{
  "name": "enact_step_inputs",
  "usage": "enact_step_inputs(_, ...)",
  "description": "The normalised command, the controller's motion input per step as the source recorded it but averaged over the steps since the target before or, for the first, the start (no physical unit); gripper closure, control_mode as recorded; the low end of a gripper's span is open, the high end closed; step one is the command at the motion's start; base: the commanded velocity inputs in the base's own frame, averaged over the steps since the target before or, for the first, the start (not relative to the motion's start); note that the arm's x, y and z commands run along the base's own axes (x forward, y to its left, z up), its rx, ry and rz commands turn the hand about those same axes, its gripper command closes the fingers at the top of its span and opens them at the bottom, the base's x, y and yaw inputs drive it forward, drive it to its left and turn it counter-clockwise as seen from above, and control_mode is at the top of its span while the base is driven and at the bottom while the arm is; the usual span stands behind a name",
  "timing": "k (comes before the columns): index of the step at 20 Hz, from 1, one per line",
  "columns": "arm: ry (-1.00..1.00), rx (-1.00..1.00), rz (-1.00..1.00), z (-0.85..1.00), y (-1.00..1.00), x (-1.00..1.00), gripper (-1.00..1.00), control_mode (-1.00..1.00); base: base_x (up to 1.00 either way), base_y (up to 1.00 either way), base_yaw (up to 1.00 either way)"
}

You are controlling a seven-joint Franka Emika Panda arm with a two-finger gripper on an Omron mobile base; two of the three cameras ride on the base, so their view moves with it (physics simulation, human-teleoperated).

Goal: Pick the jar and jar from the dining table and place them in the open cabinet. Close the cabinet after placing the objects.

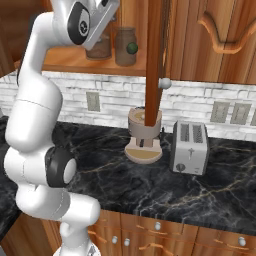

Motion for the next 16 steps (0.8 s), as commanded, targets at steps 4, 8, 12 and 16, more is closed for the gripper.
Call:
enact_step_inputs(4, -0.09, 0.0, -0.01, -0.22, 0.24, -0.79, -1.0, -1.0, 0.0, 0.0, 0.0)
enact_step_inputs(8, -0.07, -0.02, -0.02, -0.4, 0.23, -0.95, -1.0, -1.0, 0.0, 0.0, 0.0)
enact_step_inputs(12, -0.09, -0.08, 0.0, -0.46, 0.28, -1.0, -1.0, -1.0, 0.0, 0.0, 0.0)
enact_step_inputs(16, -0.04, -0.07, 0.05, -0.37, 0.58, -0.85, -1.0, -1.0, 0.0, 0.0, 0.0)
